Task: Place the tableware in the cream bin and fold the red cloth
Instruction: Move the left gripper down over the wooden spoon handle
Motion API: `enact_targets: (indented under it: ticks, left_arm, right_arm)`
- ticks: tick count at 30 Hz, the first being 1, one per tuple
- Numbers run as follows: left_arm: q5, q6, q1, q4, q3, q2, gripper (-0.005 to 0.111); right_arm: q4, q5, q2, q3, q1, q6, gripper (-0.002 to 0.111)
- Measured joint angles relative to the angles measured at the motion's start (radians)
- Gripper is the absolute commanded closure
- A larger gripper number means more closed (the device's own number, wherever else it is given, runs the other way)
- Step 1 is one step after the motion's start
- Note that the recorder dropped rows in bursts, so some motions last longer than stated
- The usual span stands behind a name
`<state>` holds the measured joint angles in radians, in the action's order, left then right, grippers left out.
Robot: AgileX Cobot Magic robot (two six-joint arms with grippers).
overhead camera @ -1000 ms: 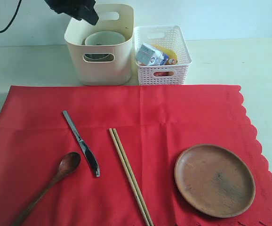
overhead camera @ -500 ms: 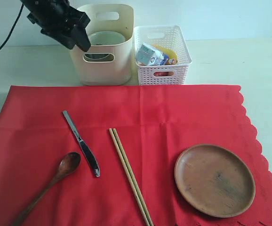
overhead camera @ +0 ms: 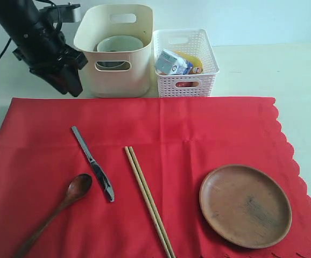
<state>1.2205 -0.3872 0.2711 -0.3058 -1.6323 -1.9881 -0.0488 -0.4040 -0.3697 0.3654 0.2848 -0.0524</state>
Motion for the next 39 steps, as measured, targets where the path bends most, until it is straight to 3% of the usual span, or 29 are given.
enact_targets:
  ticks: [9, 31, 39]
  left_arm:
    - [-0.007, 0.000, 0.000, 0.026, 0.183, 0.114, 0.072]
    - [-0.195, -0.019, 0.000, 0.037, 0.622, 0.374, 0.072]
    - [-0.223, -0.089, 0.002, -0.058, 0.763, 0.442, 0.072]
  right_arm:
    - [0.000, 0.000, 0.000, 0.000, 0.000, 0.000, 0.108]
    - [0.000, 0.000, 0.000, 0.000, 0.000, 0.000, 0.108]
    - [0.000, 0.000, 0.000, 0.000, 0.000, 0.000, 0.108]
